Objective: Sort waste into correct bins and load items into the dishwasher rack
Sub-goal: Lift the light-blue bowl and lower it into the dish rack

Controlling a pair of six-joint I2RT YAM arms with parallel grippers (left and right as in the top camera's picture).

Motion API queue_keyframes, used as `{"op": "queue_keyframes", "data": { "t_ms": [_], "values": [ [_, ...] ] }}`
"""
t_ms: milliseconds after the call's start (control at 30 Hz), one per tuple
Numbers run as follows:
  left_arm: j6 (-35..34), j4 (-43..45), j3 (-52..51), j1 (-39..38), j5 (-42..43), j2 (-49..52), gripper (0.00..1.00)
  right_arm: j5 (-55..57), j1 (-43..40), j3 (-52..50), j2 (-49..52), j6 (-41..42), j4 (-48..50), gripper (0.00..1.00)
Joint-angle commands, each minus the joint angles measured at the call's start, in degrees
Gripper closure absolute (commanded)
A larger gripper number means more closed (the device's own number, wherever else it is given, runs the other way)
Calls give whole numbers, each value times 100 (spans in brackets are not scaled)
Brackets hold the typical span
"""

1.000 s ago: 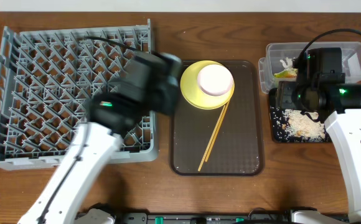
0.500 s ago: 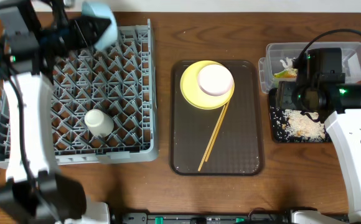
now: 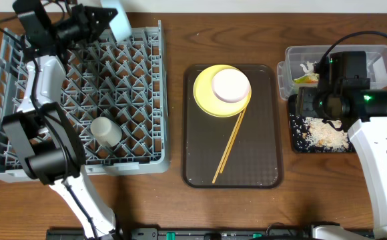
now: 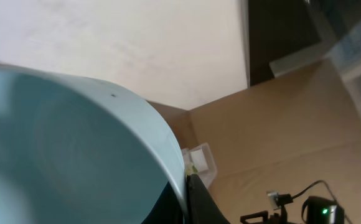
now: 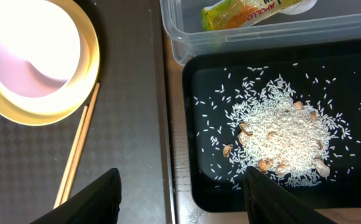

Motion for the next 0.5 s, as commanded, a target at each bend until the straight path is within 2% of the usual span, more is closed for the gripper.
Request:
{"op": "queue_keyframes", "data": {
  "t_ms": [0, 100, 200, 400, 467],
  "values": [
    [-251, 33, 72, 79, 315, 57, 94, 15, -37, 37, -48, 63, -4, 39],
    [-111, -31, 42, 160, 308, 107, 94, 17, -37, 37, -48, 63, -7, 39],
    [448, -542, 9, 232, 216, 107, 94, 17, -37, 37, -48, 63, -9, 39],
    [2227, -2863, 9, 302, -863, 107, 94, 13, -37, 37, -48, 66, -9, 40],
    [2677, -3276, 9, 302, -964, 107, 94, 13, -37, 37, -48, 63, -9, 39]
  ]
}}
